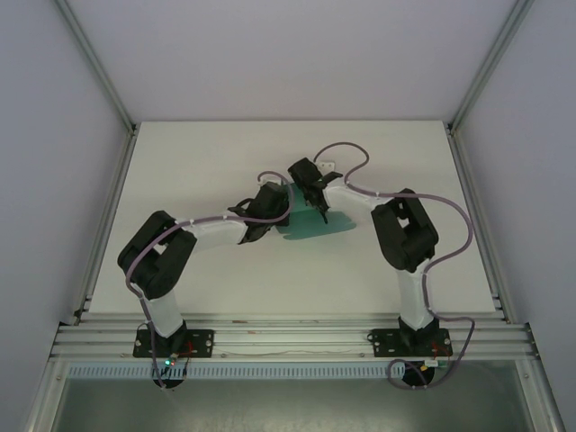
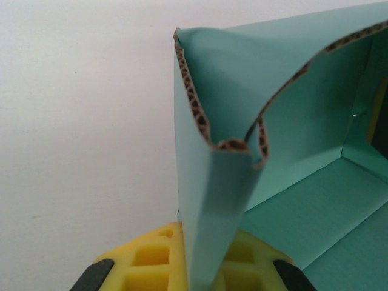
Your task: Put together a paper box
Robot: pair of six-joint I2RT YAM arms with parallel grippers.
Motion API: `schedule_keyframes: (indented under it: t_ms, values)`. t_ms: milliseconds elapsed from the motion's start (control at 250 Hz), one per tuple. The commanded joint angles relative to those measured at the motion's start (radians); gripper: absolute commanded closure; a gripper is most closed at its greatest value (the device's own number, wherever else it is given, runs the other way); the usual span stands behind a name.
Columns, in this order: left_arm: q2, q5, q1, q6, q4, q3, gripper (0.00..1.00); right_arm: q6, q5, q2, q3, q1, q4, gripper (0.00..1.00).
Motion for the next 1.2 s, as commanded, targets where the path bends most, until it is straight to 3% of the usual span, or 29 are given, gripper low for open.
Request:
schedule_keyframes:
  t_ms: [0,84,136,224,388,452,484,564,716,991,1195]
  values:
    - [-0.05,-0.115,0.014,-0.017,-0.113,0.017,1.0,0.083,0.501,0.058,-0.026,-0.114,-0.211,1.0]
    - [-0.036,-0.11,0.013,-0.02,-0.124,0.033,1.0,0.119,0.568,0.052,-0.039,-0.109,-0.187,1.0]
    - [-0.031,-0.1,0.013,-0.023,-0.115,0.033,1.0,0.049,0.559,0.019,-0.123,-0.111,-0.006,1.0]
    - [-0.024,-0.093,0.013,-0.025,-0.108,0.031,1.0,-0.038,0.367,-0.05,-0.261,-0.136,0.277,1.0]
    - [-0.006,-0.085,0.013,-0.014,-0.105,0.039,1.0,-0.184,0.129,-0.114,-0.354,-0.151,0.472,1.0]
    - [0.003,-0.074,0.013,-0.002,-0.087,0.038,1.0,-0.224,-0.001,-0.154,-0.395,-0.15,0.529,0.87]
    - [0.008,-0.07,0.013,0.0,-0.085,0.04,1.0,-0.243,-0.085,-0.174,-0.416,-0.15,0.553,0.86]
    - [0.021,-0.061,0.013,0.012,-0.078,0.042,1.0,-0.25,-0.227,-0.223,-0.458,-0.154,0.593,0.79]
    - [0.032,-0.05,0.013,0.024,-0.072,0.039,1.0,-0.278,-0.447,-0.304,-0.495,-0.168,0.618,0.47]
    - [0.023,-0.052,0.01,0.023,-0.058,0.016,1.0,-0.255,-0.678,-0.324,-0.497,-0.211,0.621,0.43]
    - [0.02,-0.05,0.013,0.025,-0.057,0.016,1.0,-0.286,-0.765,-0.281,-0.466,-0.216,0.583,0.42]
